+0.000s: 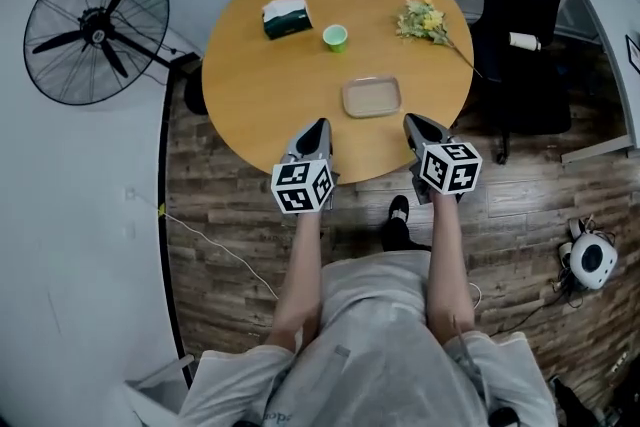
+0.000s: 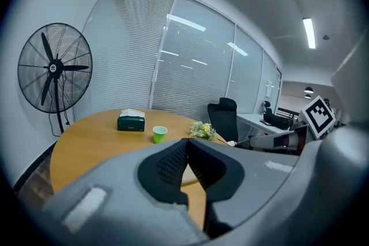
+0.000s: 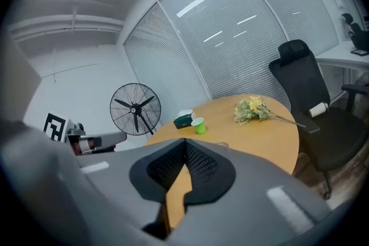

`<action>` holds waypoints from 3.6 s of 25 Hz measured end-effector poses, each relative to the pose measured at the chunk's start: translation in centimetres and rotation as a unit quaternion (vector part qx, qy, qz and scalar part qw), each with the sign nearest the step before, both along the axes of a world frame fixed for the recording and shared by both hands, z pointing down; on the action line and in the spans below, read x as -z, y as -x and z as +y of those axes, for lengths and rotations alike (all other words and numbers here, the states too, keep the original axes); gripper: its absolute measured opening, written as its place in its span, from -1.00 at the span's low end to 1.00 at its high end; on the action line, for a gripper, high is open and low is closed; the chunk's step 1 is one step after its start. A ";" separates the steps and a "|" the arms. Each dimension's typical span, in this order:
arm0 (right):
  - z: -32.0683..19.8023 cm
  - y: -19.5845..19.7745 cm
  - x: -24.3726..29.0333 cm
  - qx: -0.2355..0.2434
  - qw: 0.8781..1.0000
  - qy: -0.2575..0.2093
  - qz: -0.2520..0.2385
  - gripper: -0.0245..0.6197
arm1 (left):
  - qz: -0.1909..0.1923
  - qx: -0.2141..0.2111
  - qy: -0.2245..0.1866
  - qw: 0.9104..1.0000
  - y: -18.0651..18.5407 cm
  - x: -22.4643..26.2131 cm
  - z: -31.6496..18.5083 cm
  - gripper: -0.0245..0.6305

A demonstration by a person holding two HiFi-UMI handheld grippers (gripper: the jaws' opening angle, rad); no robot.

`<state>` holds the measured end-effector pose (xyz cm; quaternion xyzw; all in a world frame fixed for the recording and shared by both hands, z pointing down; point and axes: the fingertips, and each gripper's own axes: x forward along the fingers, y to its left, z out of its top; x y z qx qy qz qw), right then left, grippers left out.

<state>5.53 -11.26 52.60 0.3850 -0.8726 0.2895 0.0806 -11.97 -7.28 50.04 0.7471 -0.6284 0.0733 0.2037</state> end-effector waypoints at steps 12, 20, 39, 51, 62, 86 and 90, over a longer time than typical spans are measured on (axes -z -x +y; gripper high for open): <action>-4.0 -0.7 -4.6 0.020 0.999 0.049 -0.008 -0.91 | -0.014 0.043 0.048 0.998 -0.2 -3.1 -2.4 -0.91; -4.3 -0.6 -6.6 0.009 0.997 0.072 -0.008 -0.91 | -0.022 0.039 0.071 0.996 -0.2 -4.4 -3.1 -0.91; -12.1 0.4 -9.1 -0.019 0.993 0.086 0.077 -0.91 | 0.029 0.002 0.105 0.994 2.7 -9.1 -11.9 -0.91; -14.8 2.6 -11.9 -0.039 0.990 0.096 0.096 -0.91 | 0.057 -0.010 0.149 0.987 3.9 -14.3 -14.0 -0.91; -13.2 2.7 -14.6 -0.031 0.990 0.123 0.059 -0.58 | 0.075 -0.026 0.186 0.979 1.2 -18.2 -13.9 -0.62; -11.2 3.7 -16.8 -0.017 0.985 0.158 0.062 -0.30 | 0.108 -0.041 0.221 0.968 -0.1 -20.2 -14.5 -0.33; -11.3 4.0 -16.6 -0.028 0.987 0.148 0.063 -0.30 | 0.108 -0.052 0.214 0.969 -0.1 -20.0 -15.3 -0.33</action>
